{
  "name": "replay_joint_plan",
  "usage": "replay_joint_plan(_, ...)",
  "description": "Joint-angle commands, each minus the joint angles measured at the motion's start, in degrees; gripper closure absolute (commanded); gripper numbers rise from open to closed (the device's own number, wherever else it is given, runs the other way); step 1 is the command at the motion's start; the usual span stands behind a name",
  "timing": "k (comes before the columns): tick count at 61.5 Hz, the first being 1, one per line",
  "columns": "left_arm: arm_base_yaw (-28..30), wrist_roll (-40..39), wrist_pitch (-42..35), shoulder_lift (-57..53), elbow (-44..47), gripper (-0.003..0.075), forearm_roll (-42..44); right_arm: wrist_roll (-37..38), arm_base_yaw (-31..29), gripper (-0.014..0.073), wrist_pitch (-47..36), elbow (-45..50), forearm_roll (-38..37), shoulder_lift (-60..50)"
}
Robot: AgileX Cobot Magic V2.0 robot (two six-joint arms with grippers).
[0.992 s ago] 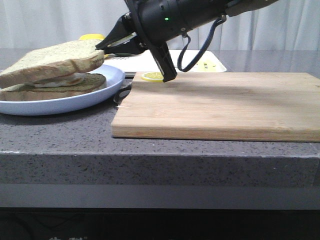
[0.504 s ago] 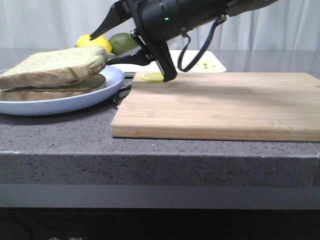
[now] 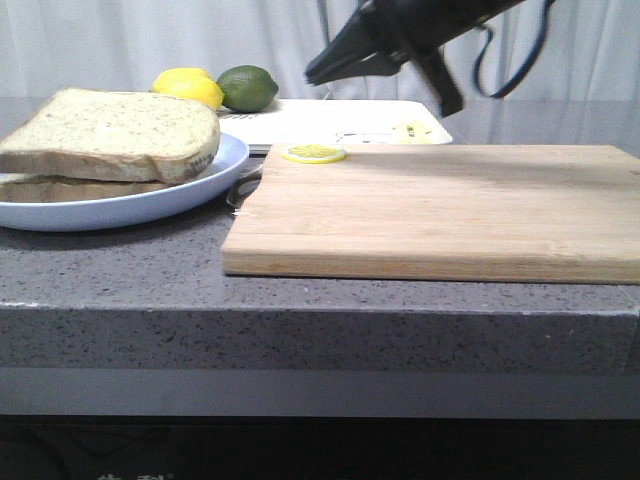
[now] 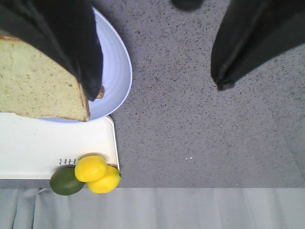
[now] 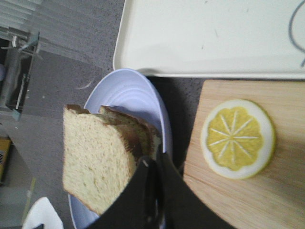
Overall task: Place bread and move sandwich to tray
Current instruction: 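Withdraw the right gripper up and away from the plate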
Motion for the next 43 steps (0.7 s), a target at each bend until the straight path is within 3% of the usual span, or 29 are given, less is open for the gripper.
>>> replay_joint_plan(1, -0.2, -0.1, -4.7, 0.3, -1.7, 0.0248, -0.3, -0.5, -2.6, 0.065, 1.8, -1.7, -6.7, -6.0)
replay_joint_plan(7, -0.2, -0.1, -4.7, 0.3, -1.7, 0.0248, -0.3, 4.2, -5.9, 0.0654, 2.8, -1.7, -21.1, -9.6)
replay_joint_plan(15, -0.2, -0.1, -4.7, 0.3, -1.7, 0.0248, -0.3, 18.7, -11.0, 0.0654, 7.4, -1.9, -52.7, -13.7)
replay_joint_plan(21, -0.2, -0.1, -4.6, 0.3, -1.7, 0.0248, -0.4, 27.0, -13.7, 0.0654, 10.8, -1.9, -67.9, -16.5)
replay_joint_plan(24, -0.2, -0.1, -4.6, 0.3, -1.7, 0.0248, -0.4, 29.2, -15.3, 0.0654, 12.0, -1.9, -71.5, -18.2)
replay_joint_plan(33, -0.2, -0.1, -4.6, 0.3, -1.7, 0.0248, -0.4, 29.8, -19.1, 0.0654, 11.5, 0.4, -71.5, -24.6)
replay_joint_plan(43, -0.2, -0.1, -4.6, 0.3, -1.7, 0.0248, -0.4, 29.7, -19.8, 0.0654, 3.4, 10.6, -69.2, -35.1)
